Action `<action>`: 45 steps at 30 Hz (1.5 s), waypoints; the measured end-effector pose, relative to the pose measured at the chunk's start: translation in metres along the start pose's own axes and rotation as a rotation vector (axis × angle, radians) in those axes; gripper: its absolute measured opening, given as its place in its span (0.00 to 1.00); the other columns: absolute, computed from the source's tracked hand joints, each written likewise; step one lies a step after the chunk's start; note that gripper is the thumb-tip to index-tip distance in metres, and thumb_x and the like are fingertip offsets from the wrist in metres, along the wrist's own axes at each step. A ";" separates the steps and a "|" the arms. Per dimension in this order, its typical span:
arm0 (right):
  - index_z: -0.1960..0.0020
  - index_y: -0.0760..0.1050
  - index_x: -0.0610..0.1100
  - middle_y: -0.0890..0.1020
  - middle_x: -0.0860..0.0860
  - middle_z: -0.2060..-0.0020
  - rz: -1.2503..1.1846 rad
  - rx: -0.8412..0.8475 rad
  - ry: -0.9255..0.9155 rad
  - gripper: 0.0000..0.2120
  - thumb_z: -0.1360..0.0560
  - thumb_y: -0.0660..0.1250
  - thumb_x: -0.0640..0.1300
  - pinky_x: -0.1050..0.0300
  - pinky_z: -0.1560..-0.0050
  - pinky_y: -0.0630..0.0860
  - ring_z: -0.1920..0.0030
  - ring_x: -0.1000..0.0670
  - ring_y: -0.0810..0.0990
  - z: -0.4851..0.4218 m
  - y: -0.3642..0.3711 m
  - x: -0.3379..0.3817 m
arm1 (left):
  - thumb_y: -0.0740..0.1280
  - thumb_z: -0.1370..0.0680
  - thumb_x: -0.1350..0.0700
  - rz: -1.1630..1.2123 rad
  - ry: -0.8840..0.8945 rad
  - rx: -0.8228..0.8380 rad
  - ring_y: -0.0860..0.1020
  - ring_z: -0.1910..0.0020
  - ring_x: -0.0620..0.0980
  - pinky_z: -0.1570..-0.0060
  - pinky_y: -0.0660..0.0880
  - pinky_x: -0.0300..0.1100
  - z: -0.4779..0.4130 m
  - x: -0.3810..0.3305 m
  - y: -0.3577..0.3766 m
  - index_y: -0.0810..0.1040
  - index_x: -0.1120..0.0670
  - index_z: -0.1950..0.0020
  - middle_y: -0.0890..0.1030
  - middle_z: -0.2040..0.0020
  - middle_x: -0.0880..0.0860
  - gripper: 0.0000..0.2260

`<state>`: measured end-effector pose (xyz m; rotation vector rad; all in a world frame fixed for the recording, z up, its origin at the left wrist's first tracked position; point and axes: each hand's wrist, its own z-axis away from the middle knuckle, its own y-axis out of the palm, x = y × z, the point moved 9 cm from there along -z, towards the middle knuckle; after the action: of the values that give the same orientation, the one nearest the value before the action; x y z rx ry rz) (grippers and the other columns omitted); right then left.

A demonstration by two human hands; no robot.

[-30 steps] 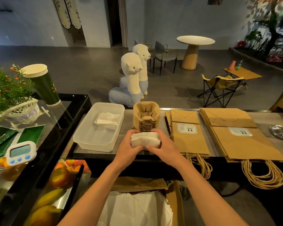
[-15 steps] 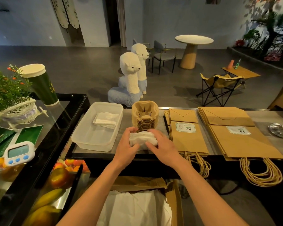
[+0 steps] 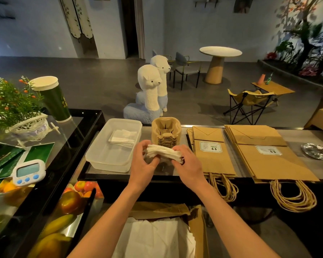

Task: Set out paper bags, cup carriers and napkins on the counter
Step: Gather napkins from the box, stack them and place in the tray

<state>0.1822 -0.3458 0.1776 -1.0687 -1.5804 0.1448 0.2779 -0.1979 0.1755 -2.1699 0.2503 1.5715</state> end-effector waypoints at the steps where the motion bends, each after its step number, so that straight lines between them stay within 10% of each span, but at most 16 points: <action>1: 0.36 0.75 0.47 0.75 0.56 0.42 -0.003 -0.026 -0.024 0.17 0.23 0.70 0.38 0.72 0.51 0.69 0.46 0.58 0.73 0.000 -0.003 0.005 | 0.75 0.23 0.61 -0.014 -0.023 -0.022 0.73 0.38 0.40 0.41 0.73 0.33 0.000 -0.002 -0.003 0.68 0.48 0.30 0.72 0.36 0.44 0.26; 7: 0.38 0.74 0.46 0.74 0.54 0.39 0.008 -0.084 -0.118 0.20 0.27 0.70 0.31 0.73 0.50 0.69 0.42 0.57 0.72 0.000 -0.011 0.032 | 0.68 0.18 0.59 0.250 -0.358 0.033 0.83 0.45 0.48 0.54 0.80 0.38 0.007 0.000 -0.012 0.68 0.50 0.26 0.80 0.37 0.50 0.22; 13: 0.40 0.74 0.47 0.73 0.54 0.39 0.031 -0.068 -0.170 0.23 0.30 0.69 0.29 0.70 0.48 0.71 0.42 0.59 0.69 0.007 0.002 0.056 | 0.59 0.15 0.51 0.791 -0.553 -0.026 0.82 0.41 0.58 0.36 0.78 0.57 0.021 0.000 -0.028 0.78 0.54 0.37 0.86 0.45 0.57 0.12; 19: 0.38 0.73 0.46 0.69 0.50 0.33 0.016 -0.059 -0.098 0.22 0.28 0.73 0.32 0.81 0.47 0.65 0.36 0.55 0.68 0.018 0.011 0.057 | 0.72 0.22 0.62 0.444 -0.402 0.079 0.80 0.44 0.48 0.58 0.81 0.37 0.024 -0.006 -0.033 0.71 0.46 0.35 0.78 0.38 0.51 0.20; 26: 0.22 0.57 0.56 0.71 0.53 0.32 -0.704 0.054 0.355 0.39 0.25 0.73 0.37 0.57 0.46 0.78 0.34 0.51 0.74 0.033 0.021 0.017 | 0.75 0.26 0.68 0.282 -0.230 0.074 0.75 0.43 0.43 0.61 0.78 0.30 0.028 -0.013 -0.030 0.65 0.43 0.28 0.73 0.40 0.41 0.34; 35: 0.35 0.72 0.59 0.75 0.54 0.35 -0.446 -0.007 0.271 0.16 0.20 0.68 0.45 0.60 0.48 0.80 0.36 0.52 0.75 0.025 0.000 0.009 | 0.77 0.26 0.65 0.235 -0.240 0.085 0.80 0.43 0.48 0.61 0.81 0.36 0.016 -0.002 -0.003 0.77 0.48 0.37 0.81 0.42 0.47 0.22; 41: 0.24 0.54 0.65 0.66 0.56 0.28 -0.364 0.170 0.238 0.54 0.40 0.83 0.59 0.49 0.32 0.73 0.30 0.52 0.69 0.022 0.019 -0.004 | 0.76 0.25 0.65 0.264 -0.291 0.072 0.80 0.45 0.47 0.56 0.82 0.40 0.007 0.006 0.008 0.77 0.46 0.38 0.81 0.44 0.47 0.21; 45: 0.22 0.57 0.60 0.68 0.58 0.30 -0.305 0.095 0.243 0.44 0.29 0.79 0.49 0.55 0.36 0.74 0.31 0.53 0.70 0.015 0.015 -0.015 | 0.76 0.27 0.66 0.229 -0.302 0.063 0.80 0.43 0.47 0.50 0.83 0.43 0.002 0.019 0.013 0.78 0.45 0.39 0.81 0.43 0.47 0.22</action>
<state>0.1765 -0.3407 0.1528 -0.7320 -1.4794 -0.1122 0.2772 -0.2062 0.1537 -1.8772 0.4569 1.9630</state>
